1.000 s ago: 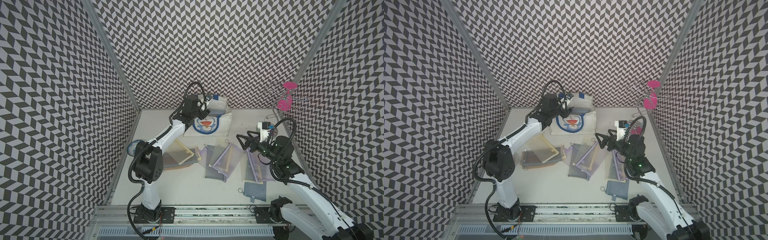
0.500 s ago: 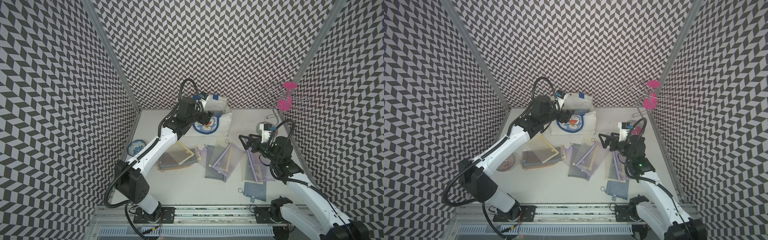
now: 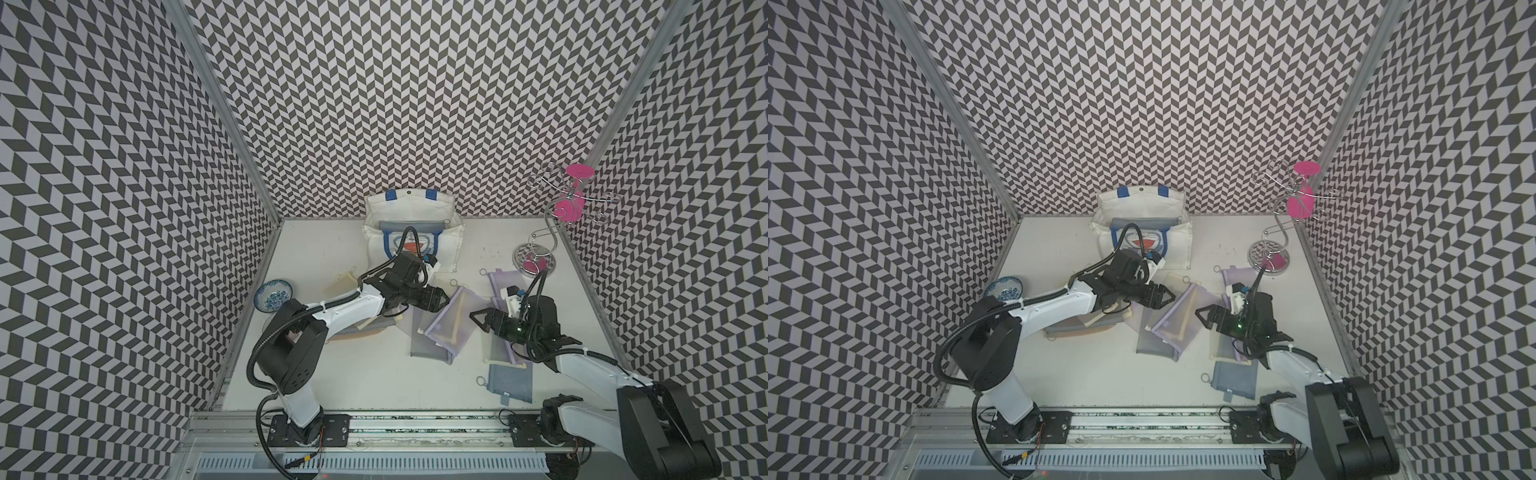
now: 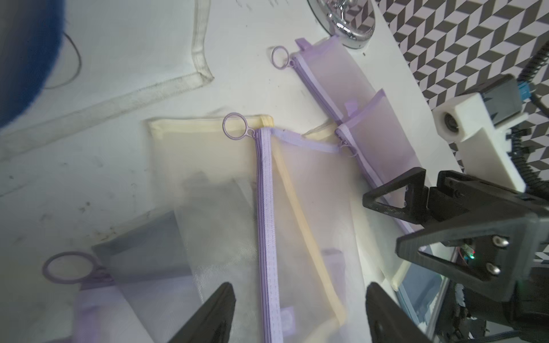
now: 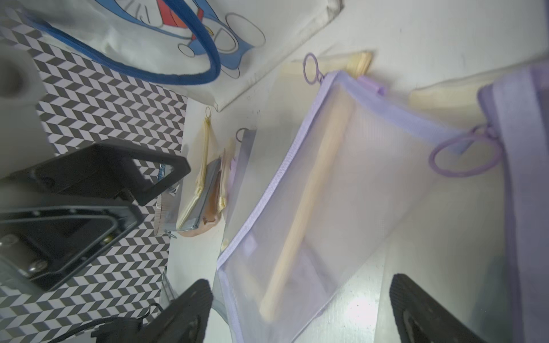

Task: Put the pencil pouch into the canvas bag
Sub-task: Place the pencil pouch in the canvas bag, then pick up the pencil pouch.

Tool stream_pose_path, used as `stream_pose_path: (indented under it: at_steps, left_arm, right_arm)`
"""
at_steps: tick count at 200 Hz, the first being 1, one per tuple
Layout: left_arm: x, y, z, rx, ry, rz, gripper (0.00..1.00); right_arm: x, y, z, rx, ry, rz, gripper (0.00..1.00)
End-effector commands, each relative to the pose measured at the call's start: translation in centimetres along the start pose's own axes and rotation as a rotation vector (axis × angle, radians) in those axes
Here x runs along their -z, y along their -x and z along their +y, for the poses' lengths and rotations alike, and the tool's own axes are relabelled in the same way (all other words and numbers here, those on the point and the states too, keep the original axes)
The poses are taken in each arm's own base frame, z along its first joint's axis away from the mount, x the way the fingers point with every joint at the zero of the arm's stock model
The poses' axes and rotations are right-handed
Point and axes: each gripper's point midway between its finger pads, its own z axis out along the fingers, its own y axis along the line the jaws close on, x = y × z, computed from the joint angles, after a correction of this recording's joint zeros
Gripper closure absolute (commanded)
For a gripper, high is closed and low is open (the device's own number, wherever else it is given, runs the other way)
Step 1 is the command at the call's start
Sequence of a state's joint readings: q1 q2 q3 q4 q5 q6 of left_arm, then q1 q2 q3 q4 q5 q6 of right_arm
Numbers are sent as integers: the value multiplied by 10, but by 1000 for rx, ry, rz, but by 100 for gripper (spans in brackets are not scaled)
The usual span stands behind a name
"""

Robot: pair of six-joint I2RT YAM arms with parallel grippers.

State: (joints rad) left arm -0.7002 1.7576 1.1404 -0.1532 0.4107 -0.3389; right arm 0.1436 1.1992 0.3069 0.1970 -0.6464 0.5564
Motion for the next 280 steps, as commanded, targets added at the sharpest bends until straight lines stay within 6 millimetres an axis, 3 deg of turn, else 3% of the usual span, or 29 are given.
stream_pose_path:
  at_steps: [1, 33, 59, 91, 107, 152, 170, 199, 225, 247, 280]
  left_arm:
    - [-14, 5, -11, 16, -83, -21, 30]
    - [-39, -23, -6, 52, -89, 38, 32]
    - [-50, -38, -9, 66, -111, 69, 33]
    - [-57, -49, -19, 74, -157, 85, 33]
    - [-59, -52, -26, 66, -170, 93, 33]
    - [-56, -54, -38, 68, -208, 89, 34]
    - [-46, -47, -43, 58, -220, 74, 34]
    - [-10, -25, -46, 61, -264, 15, 32]
    - [36, 4, -42, 67, -322, -65, 28]
    - [73, 28, -50, 18, -377, -135, 23]
    - [96, 49, -69, -50, -449, -190, 20]
  right_arm:
    - [-5, 1, 13, 8, 117, -8, 9]
    - [-12, -2, 9, -15, 145, -5, 13]
    - [-18, -7, 1, -24, 139, 12, 16]
    - [-25, -10, -1, -51, 171, 33, 26]
    - [-24, -8, 2, -48, 183, 22, 36]
    - [-18, 0, 5, 2, 145, -11, 76]
    - [-13, 2, 10, 20, 147, -18, 88]
    - [0, 11, 30, 92, 182, -54, 95]
    - [24, 24, 66, 216, 254, -126, 99]
    - [49, 34, 98, 317, 310, -215, 100]
    - [84, 38, 148, 457, 450, -287, 100]
